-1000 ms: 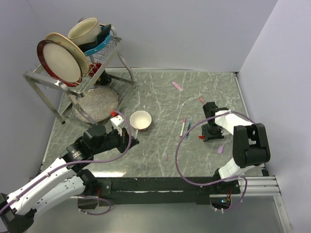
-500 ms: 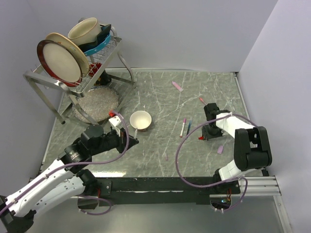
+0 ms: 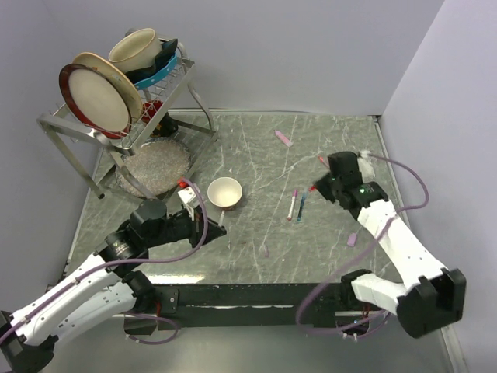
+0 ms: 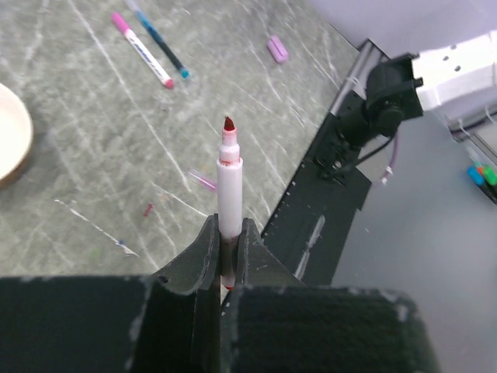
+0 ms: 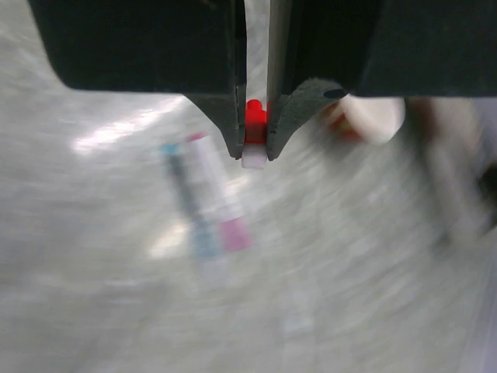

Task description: Insert the pens into the pen caps

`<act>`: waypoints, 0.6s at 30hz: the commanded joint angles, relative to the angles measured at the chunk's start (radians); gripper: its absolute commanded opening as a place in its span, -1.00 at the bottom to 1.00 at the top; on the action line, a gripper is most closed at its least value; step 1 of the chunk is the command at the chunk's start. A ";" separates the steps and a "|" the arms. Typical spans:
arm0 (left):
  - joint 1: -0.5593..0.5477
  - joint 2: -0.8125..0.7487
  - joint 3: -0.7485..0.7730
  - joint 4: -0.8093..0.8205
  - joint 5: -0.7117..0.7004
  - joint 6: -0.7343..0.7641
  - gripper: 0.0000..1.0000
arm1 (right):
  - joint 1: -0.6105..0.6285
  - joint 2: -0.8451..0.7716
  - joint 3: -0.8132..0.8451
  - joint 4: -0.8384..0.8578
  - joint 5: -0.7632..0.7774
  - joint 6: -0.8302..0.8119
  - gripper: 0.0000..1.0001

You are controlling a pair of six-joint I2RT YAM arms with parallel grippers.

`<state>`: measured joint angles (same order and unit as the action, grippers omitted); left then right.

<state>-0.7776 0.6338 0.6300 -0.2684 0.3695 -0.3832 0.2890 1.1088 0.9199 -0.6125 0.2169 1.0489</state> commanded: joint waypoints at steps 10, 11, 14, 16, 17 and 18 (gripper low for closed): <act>-0.005 0.010 -0.009 0.075 0.132 -0.011 -0.98 | 0.498 -0.130 0.016 0.694 -0.214 -0.260 -1.00; -0.005 0.010 -0.010 0.077 0.135 -0.017 -0.98 | 0.527 -0.121 0.019 0.729 -0.205 -0.279 -1.00; -0.005 0.020 -0.004 0.072 0.144 -0.031 -0.98 | 0.650 -0.125 0.007 0.815 -0.131 -0.352 -1.00; -0.005 0.017 -0.006 0.075 0.152 -0.039 -0.98 | 0.708 -0.127 -0.013 0.871 -0.103 -0.365 -1.00; -0.005 0.015 -0.007 0.080 0.154 -0.043 -0.98 | 0.720 -0.124 -0.018 0.884 -0.084 -0.369 -1.00; -0.005 0.010 -0.007 0.080 0.155 -0.042 -0.98 | 0.737 -0.119 -0.019 0.887 -0.071 -0.366 -1.00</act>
<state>-0.7788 0.6529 0.6243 -0.2440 0.4866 -0.4061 0.9680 1.0008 0.8967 0.1043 0.0616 0.7532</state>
